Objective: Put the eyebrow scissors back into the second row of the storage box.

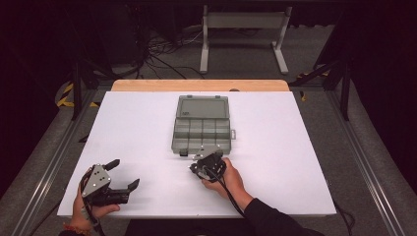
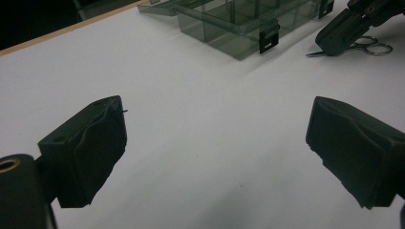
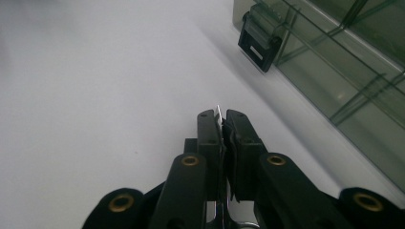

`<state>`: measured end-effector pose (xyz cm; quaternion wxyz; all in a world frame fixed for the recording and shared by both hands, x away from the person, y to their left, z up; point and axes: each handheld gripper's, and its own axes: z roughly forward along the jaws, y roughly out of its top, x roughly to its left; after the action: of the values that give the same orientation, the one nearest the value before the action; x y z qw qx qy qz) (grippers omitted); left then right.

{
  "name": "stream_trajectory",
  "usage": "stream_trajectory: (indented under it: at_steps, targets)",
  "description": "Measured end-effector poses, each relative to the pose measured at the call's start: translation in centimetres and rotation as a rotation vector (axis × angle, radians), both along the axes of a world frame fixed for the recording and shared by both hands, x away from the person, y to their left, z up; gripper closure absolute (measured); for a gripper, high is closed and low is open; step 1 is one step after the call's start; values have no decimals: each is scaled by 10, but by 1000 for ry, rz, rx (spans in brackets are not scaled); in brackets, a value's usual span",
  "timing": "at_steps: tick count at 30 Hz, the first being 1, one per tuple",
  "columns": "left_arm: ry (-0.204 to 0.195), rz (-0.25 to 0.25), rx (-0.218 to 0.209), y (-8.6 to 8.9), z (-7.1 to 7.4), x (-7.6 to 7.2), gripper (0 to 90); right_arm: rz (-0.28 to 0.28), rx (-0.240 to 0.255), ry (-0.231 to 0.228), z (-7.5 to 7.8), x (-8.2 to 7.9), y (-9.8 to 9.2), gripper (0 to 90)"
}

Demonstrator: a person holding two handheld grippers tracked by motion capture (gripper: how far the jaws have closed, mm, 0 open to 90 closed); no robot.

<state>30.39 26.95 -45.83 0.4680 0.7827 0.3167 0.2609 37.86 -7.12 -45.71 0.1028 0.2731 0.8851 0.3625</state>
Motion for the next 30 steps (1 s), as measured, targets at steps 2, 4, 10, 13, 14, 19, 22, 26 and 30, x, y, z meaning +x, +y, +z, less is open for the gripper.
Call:
stream_trajectory:
  at_steps: [2,4,10,13,14,19,22,26,30]
  targets:
    - [3,0,-2,0,0,0,77,9,-9,1,1,-1,-1,861]
    - [5,-3,-1,0,0,0,78,24,-9,7,2,-3,-2,861]
    - [4,-4,0,1,0,1,80,38,17,-3,10,-6,-9,861]
    - [5,-10,0,1,0,1,82,35,44,-13,18,-7,-17,861]
    - [6,-8,-1,1,0,1,82,36,50,-17,20,-8,-21,861]
    - [5,-8,1,1,1,1,84,35,75,-46,29,-10,-36,861]
    - [4,-11,0,1,1,1,85,34,88,-61,33,-11,-44,861]
    - [3,-15,-3,1,1,1,84,22,97,-83,38,-11,-52,861]
    - [4,-17,-4,1,1,1,83,17,104,-93,41,-11,-55,861]
